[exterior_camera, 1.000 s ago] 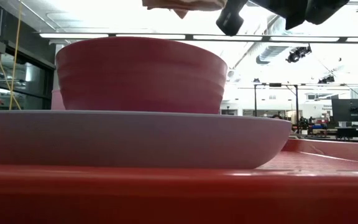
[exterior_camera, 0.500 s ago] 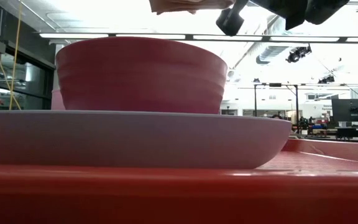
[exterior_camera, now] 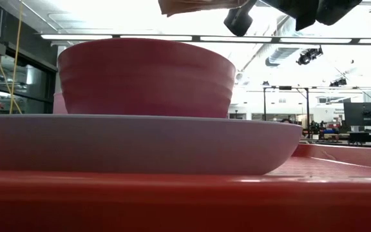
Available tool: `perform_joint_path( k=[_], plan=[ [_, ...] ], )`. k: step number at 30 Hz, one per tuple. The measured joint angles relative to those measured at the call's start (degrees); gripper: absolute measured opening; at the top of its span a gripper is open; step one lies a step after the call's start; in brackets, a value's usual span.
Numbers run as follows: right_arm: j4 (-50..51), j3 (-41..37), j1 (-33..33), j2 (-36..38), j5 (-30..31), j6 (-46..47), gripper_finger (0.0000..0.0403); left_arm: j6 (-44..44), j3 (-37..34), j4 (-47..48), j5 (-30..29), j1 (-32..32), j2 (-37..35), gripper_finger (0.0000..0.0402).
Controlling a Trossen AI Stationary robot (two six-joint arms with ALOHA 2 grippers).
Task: Set up tray
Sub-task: Put the brown table napkin on the red serving tray to the right of the purple plate
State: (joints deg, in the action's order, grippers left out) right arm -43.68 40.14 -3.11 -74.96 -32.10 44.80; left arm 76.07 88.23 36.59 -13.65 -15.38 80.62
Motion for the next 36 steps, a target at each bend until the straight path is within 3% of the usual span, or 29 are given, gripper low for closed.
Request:
perform_joint_path(
  k=[8, 23, 36],
  plan=[
    [-0.1, 0.0, 0.0, 0.0, 0.0, 0.2, 0.0001, -2.9, 0.0, 0.0, 0.3, 0.0, 0.0, 0.0079],
    [-0.4, 0.0, 0.0, 1.0, -0.7, 1.7, 0.0000, -8.9, 0.0, 4.0, 2.8, 0.0, -0.5, 0.0080],
    [0.1, 0.0, -0.2, 1.5, -1.4, 1.9, 0.0000, -8.9, 0.0, 11.6, 2.2, 0.0, -3.5, 0.0122]
  ],
)
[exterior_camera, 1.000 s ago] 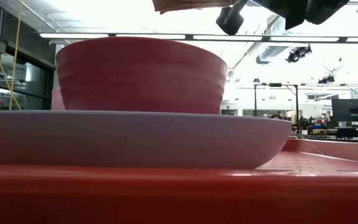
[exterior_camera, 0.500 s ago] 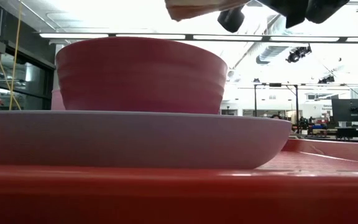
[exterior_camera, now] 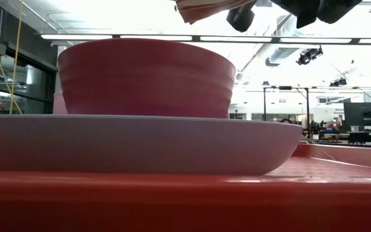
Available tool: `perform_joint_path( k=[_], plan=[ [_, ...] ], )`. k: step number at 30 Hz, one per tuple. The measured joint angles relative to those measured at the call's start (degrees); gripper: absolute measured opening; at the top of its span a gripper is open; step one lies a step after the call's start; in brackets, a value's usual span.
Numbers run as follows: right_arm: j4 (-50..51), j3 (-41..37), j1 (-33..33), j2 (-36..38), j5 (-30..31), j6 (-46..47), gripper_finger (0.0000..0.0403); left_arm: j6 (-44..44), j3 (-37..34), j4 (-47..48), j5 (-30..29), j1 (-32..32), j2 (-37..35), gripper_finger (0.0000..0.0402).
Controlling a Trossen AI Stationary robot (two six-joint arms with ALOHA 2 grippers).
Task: Set up tray
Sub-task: Put the brown table napkin on the red serving tray to the right of the purple plate
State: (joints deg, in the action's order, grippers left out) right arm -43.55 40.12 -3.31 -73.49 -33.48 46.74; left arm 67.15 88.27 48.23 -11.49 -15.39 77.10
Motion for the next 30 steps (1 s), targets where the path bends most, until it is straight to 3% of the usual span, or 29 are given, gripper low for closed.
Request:
perform_joint_path(
  k=[6, 13, 21, 30],
  plan=[
    [3.9, 0.0, -0.7, 2.5, -1.6, 0.9, 0.0000, 0.8, 0.0, 8.8, -0.1, 0.0, -1.4, 0.0131],
    [19.1, 0.0, -2.9, 9.7, -0.1, -0.6, 0.0000, 2.4, 0.0, 24.1, 0.0, -2.3, -2.0, 0.0115],
    [29.5, 0.0, -4.6, 18.0, 2.5, -2.0, 0.0000, 0.5, 0.0, 28.1, -0.3, -6.1, -2.0, 0.0111],
    [37.2, 0.0, -4.5, 24.2, 6.3, -1.9, 0.0000, 8.2, 0.0, 36.6, -14.2, -14.3, -3.3, 0.0111]
  ],
)
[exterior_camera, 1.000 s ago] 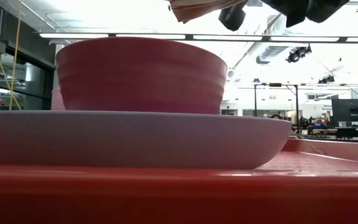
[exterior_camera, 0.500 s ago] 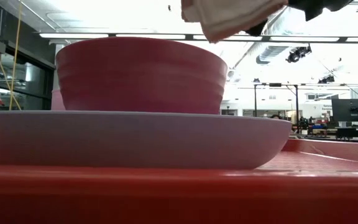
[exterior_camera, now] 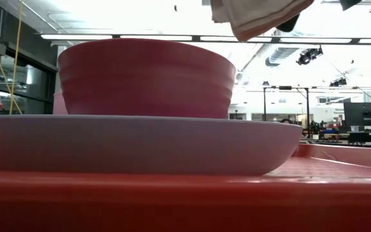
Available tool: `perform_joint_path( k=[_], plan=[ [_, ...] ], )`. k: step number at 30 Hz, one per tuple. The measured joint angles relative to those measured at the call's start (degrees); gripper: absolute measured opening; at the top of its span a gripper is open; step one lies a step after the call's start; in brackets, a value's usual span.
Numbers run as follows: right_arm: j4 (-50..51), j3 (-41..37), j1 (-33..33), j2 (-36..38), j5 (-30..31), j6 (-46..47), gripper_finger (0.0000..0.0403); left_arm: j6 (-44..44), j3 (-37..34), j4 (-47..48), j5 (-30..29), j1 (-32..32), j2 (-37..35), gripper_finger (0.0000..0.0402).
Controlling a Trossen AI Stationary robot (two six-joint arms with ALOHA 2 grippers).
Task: Set up tray
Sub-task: Put the brown table napkin on the red serving tray to the right of the purple plate
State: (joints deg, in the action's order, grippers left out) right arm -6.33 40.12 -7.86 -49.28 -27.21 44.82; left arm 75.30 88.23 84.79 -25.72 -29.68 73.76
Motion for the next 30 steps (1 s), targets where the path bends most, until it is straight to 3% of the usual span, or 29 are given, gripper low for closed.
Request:
perform_joint_path(
  k=[8, 12, 30],
  plan=[
    [5.8, 0.0, 0.0, 3.6, 0.2, 3.3, 0.0000, 3.6, -0.3, -1.5, -10.8, -7.7, -4.3, 0.0111],
    [9.4, 0.0, 0.0, 5.3, 0.1, 3.6, 0.0000, 4.3, -3.7, -5.1, -13.5, -9.1, -7.1, 0.0111],
    [16.0, -0.7, -5.0, 7.0, -7.0, 4.3, 0.0000, 1.3, -34.9, -36.7, -13.9, -9.0, -20.9, 0.0111]
  ],
)
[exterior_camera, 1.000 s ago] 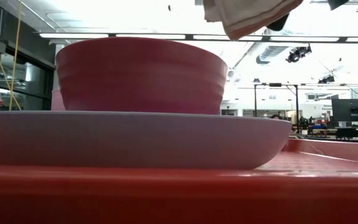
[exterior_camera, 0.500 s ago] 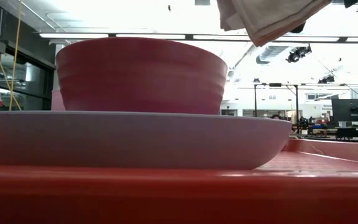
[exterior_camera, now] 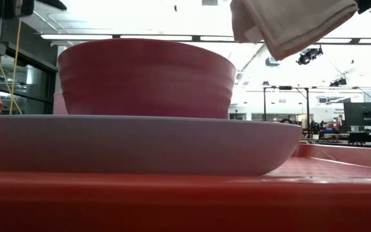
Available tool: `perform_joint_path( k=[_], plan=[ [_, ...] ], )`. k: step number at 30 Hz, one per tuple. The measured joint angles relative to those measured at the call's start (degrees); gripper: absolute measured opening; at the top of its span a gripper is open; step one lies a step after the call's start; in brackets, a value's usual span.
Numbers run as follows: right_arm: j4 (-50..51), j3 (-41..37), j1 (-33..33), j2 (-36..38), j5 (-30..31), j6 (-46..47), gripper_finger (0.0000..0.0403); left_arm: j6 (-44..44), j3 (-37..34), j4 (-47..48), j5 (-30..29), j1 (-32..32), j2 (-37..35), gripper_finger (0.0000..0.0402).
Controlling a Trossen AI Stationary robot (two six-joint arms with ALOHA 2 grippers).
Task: Set up tray
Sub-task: Put the brown table napkin on the red serving tray to the right of the purple plate
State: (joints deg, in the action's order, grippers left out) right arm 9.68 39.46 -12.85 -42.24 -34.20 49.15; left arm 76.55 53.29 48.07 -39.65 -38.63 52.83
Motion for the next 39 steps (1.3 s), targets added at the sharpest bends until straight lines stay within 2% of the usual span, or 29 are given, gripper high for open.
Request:
perform_joint_path(
  k=[5, 14, 17, 20, 27, 32, 39],
  plan=[
    [1.0, 0.0, -1.0, 0.0, -0.9, 2.3, 0.0000, -0.9, -5.3, -4.2, -0.1, 0.0, -4.1, 0.0111],
    [4.4, 0.0, -1.0, -0.1, 0.5, 7.1, 0.0000, -9.2, -12.1, -11.9, -0.7, 2.0, -11.0, 0.0111],
    [6.1, 0.0, -1.1, -0.1, 1.0, 7.4, 0.0000, -13.5, -14.9, -15.5, 2.7, 5.2, -13.0, 0.0111],
    [7.0, 0.0, -2.2, -0.1, 0.9, 7.7, 0.0000, -18.8, -17.4, -21.5, 8.6, 10.0, -14.0, 0.0111],
    [8.9, 0.0, -7.2, -0.1, -1.5, 7.5, 0.0000, -26.3, -19.1, -24.6, 21.2, 21.2, -14.1, 0.0111],
    [11.4, 0.0, -8.7, -0.1, -2.6, 7.4, 0.0000, -28.9, -19.2, -24.4, 25.1, 24.6, -15.0, 0.0111],
    [13.7, 0.0, -7.6, -0.1, -2.4, 9.7, 0.0000, -32.9, -19.2, -24.4, 25.2, 24.8, -18.3, 0.0111]
  ],
)
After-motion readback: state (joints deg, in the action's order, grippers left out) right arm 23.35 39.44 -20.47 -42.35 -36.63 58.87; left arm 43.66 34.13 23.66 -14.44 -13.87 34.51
